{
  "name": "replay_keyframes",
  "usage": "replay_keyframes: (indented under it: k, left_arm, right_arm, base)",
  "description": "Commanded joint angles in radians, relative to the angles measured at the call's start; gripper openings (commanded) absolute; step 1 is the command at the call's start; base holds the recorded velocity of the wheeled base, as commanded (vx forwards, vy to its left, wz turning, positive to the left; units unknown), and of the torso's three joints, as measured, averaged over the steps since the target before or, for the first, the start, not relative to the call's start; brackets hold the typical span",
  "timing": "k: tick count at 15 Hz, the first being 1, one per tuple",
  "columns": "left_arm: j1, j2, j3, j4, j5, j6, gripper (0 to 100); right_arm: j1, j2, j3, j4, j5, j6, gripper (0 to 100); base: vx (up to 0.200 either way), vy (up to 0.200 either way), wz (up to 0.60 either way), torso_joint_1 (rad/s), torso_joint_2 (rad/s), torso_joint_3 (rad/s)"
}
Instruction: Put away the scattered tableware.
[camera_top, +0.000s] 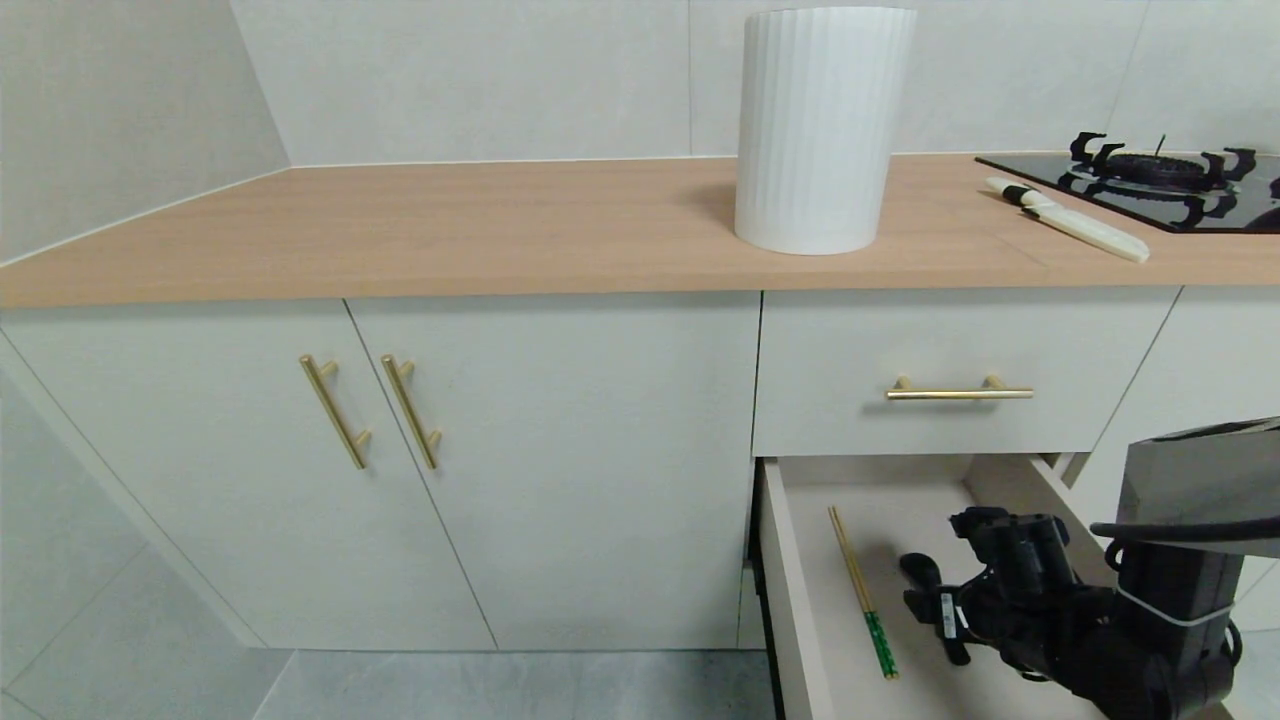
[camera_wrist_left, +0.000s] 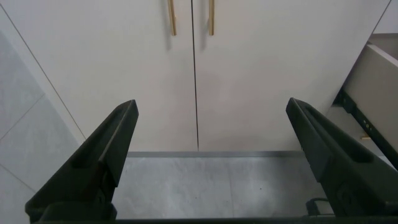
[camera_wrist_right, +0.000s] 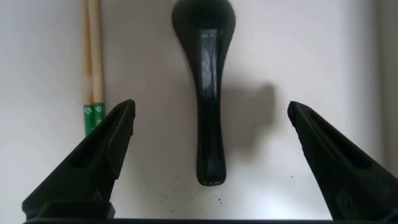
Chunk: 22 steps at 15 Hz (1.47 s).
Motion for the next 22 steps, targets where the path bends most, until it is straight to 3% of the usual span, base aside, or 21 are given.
replay_keyframes:
  k: [1, 3, 7, 10, 13, 22]
  left_arm:
    - [0.0, 0.001, 0.0, 0.0, 0.001, 0.0, 100]
    - [0.0, 0.001, 0.0, 0.0, 0.001, 0.0, 100]
    - [0.0, 0.001, 0.0, 0.0, 0.001, 0.0, 100]
    - [0.0, 0.001, 0.0, 0.0, 0.001, 0.0, 100]
    - [0.0, 0.001, 0.0, 0.0, 0.001, 0.0, 100]
    - [0.0, 0.001, 0.0, 0.0, 0.001, 0.0, 100]
  right_arm:
    - [0.0, -0.135, 0.015, 0.046, 0.001, 0.001, 100]
    - [0.0, -0.247, 0.013, 0.136, 0.002, 0.001, 100]
    - [0.006, -0.54, -0.04, 0.448, 0.028, 0.001, 100]
    - [0.035, -0.732, -0.128, 0.768, 0.059, 0.001, 100]
    - [0.075, -0.828, -0.171, 0.93, 0.086, 0.003, 100]
    - [0.099, -0.831, -0.166, 0.94, 0.083, 0.003, 100]
  base:
    - [0.0, 0.0, 0.0, 0.0, 0.0, 0.0]
    - [0.0, 0.0, 0.0, 0.0, 0.0, 0.0]
    - [0.0, 0.0, 0.0, 0.0, 0.0, 0.0]
    - [0.0, 0.0, 0.0, 0.0, 0.0, 0.0]
    - [0.0, 0.0, 0.0, 0.0, 0.0, 0.0]
    - [0.0, 0.0, 0.0, 0.0, 0.0, 0.0]
